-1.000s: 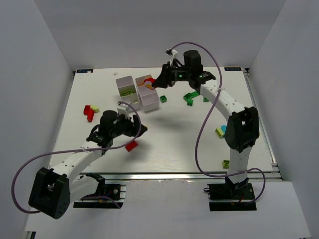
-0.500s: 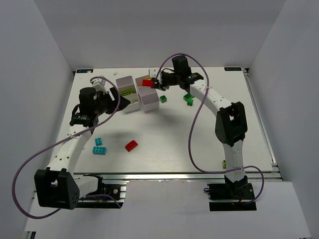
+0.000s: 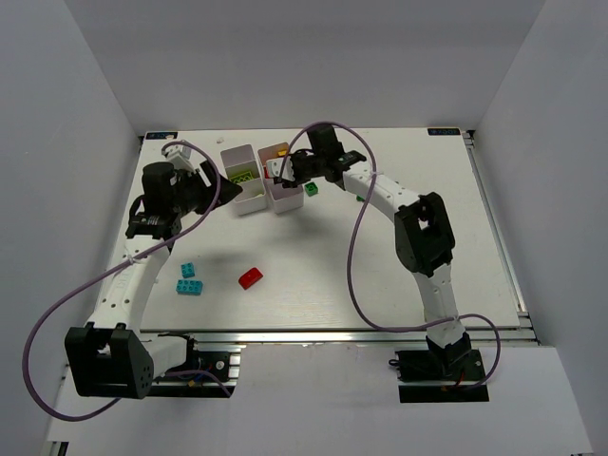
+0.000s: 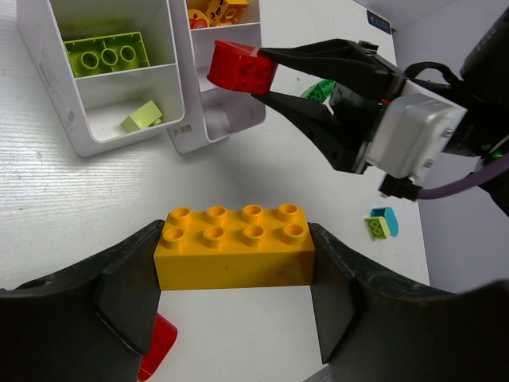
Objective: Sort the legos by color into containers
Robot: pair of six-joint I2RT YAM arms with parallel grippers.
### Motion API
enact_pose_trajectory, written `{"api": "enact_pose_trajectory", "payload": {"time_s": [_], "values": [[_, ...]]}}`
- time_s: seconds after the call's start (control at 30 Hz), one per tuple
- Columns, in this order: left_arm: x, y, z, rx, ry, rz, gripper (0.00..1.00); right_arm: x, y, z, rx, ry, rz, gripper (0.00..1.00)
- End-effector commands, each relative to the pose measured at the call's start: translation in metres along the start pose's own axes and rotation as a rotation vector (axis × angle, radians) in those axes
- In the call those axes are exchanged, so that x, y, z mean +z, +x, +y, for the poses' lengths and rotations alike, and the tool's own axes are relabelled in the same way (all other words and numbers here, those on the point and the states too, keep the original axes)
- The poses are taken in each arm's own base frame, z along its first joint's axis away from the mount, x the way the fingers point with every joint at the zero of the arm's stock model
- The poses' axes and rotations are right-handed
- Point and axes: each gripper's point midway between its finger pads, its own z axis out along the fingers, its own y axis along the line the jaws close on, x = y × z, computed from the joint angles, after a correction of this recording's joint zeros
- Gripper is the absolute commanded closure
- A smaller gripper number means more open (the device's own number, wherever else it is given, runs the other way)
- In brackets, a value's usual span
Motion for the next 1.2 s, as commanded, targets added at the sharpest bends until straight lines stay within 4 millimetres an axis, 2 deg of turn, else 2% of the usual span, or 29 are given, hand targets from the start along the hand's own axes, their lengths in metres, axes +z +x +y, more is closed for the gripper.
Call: {"api": "enact_pose_trajectory", "payload": {"time_s": [0.0, 0.17, 0.27, 0.3, 0.4, 0.5, 0.63, 0.73, 0.77, 0.8, 0.83, 0.87, 0.9, 0.93, 0.97, 1.0, 1.03, 1.07, 1.1, 1.13, 1.17], "values": [[-0.012, -0.015, -0.015, 0.016, 0.034, -0.043, 0.83, 0.0, 0.006, -0.018, -0.083, 0.041, 0.03, 0.94], [-0.013, -0.018, -0.016, 0.018, 0.039, -0.044, 0.83, 0.006, 0.018, -0.016, -0.083, 0.043, 0.065, 0.87], [-0.014, -0.021, -0.018, 0.02, 0.043, -0.048, 0.83, 0.007, 0.021, -0.014, -0.084, 0.043, 0.07, 0.76], [-0.014, -0.021, -0.019, 0.02, 0.047, -0.047, 0.83, 0.008, 0.022, -0.015, -0.084, 0.046, 0.072, 0.64], [-0.014, -0.024, -0.023, 0.016, 0.064, -0.05, 0.83, 0.009, 0.023, -0.012, -0.077, 0.05, 0.071, 0.37], [-0.012, -0.027, -0.029, 0.005, 0.088, -0.053, 0.83, 0.008, 0.022, -0.01, -0.07, 0.052, 0.065, 0.29], [-0.009, -0.032, -0.035, -0.025, 0.12, -0.057, 0.82, 0.003, 0.018, -0.017, -0.053, 0.084, 0.059, 0.25], [-0.002, -0.037, -0.038, -0.051, 0.141, -0.063, 0.82, -0.008, 0.013, -0.027, -0.01, 0.121, 0.043, 0.25], [0.0, -0.038, -0.039, -0.055, 0.145, -0.06, 0.82, -0.019, 0.008, -0.038, 0.019, 0.155, 0.032, 0.25], [0.007, -0.037, -0.037, -0.065, 0.146, -0.047, 0.82, -0.025, 0.009, -0.039, 0.05, 0.168, 0.03, 0.25], [0.009, -0.041, -0.038, -0.076, 0.153, -0.048, 0.82, -0.038, -0.002, -0.049, 0.07, 0.198, 0.011, 0.25], [0.014, -0.042, -0.039, -0.077, 0.158, -0.044, 0.82, -0.05, 0.001, -0.058, 0.15, 0.242, 0.002, 0.28], [0.024, -0.041, -0.034, -0.084, 0.146, -0.032, 0.82, -0.06, -0.002, -0.065, 0.183, 0.277, -0.013, 0.32], [0.029, -0.048, -0.037, -0.074, 0.15, -0.039, 0.82, -0.079, 0.001, -0.066, 0.233, 0.301, -0.017, 0.4], [0.035, -0.049, -0.04, -0.068, 0.15, -0.033, 0.82, -0.088, 0.0, -0.066, 0.317, 0.309, -0.038, 0.65], [0.042, -0.048, -0.039, -0.066, 0.139, -0.019, 0.82, -0.096, 0.001, -0.062, 0.364, 0.303, -0.049, 0.78], [0.059, -0.044, -0.029, -0.06, 0.105, 0.002, 0.82, -0.111, 0.0, -0.06, 0.408, 0.294, -0.069, 0.89], [0.067, -0.051, -0.043, -0.029, 0.119, -0.003, 0.82, -0.117, 0.002, -0.054, 0.45, 0.283, -0.074, 1.0], [0.075, -0.049, -0.041, -0.024, 0.098, 0.015, 0.82, -0.123, 0.002, -0.048, 0.5, 0.274, -0.079, 1.0], [0.096, -0.038, -0.033, -0.005, 0.056, 0.05, 0.83, -0.136, 0.003, -0.04, 0.531, 0.271, -0.081, 1.0], [0.102, -0.052, -0.044, 0.028, 0.055, 0.029, 0.82, -0.142, 0.003, -0.035, 0.553, 0.267, -0.086, 1.0]]}}
